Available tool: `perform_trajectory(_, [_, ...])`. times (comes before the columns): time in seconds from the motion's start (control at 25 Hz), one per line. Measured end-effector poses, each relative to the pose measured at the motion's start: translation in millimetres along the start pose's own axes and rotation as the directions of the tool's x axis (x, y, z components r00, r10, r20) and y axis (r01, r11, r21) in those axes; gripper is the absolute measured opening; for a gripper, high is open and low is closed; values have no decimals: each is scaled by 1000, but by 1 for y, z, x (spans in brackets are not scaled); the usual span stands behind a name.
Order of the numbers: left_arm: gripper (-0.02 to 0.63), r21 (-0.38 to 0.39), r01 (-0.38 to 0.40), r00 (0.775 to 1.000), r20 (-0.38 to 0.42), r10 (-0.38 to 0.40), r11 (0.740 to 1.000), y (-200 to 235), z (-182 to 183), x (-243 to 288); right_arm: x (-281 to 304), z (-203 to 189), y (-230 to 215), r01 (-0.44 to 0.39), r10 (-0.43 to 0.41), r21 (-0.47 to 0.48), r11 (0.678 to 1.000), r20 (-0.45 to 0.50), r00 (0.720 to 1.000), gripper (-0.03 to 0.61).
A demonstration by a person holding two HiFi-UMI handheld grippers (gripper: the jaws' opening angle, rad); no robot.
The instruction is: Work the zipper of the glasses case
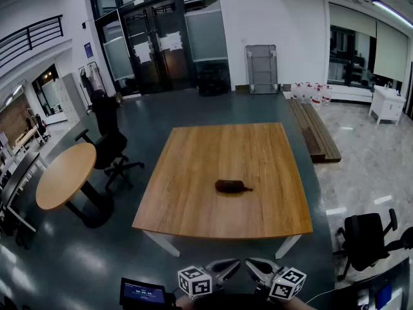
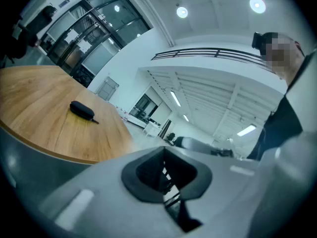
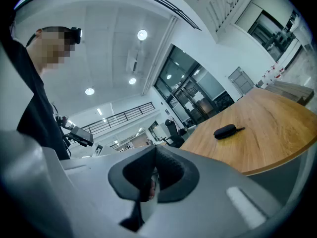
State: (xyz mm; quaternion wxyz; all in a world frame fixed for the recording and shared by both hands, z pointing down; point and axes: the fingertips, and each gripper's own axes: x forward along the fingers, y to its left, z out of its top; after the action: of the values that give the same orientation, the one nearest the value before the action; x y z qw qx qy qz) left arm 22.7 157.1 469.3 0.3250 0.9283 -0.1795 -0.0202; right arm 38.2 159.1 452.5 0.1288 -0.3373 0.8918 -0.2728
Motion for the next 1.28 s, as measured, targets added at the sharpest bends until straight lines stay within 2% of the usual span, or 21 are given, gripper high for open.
perform_trajectory(0.56, [0, 1, -10, 1000, 12, 10, 1000, -8, -1, -18, -4, 0, 14, 2, -1, -7, 1000, 34, 999, 6])
perform_trajectory(0.8, [0, 53, 4, 998, 57, -7, 999, -10, 30, -24, 9, 39, 24, -47, 50, -33, 998, 110, 993, 8])
perform_trajectory(1.08, [0, -83, -44, 991, 125, 54, 996, 1, 38, -24, -8, 47, -7, 36, -45, 69, 997, 129, 991, 44])
perform_trajectory(1.28, [0, -176, -111, 974, 174, 142, 978, 42, 48, -33, 4, 46, -37, 85, -93, 84, 993, 96, 991, 48])
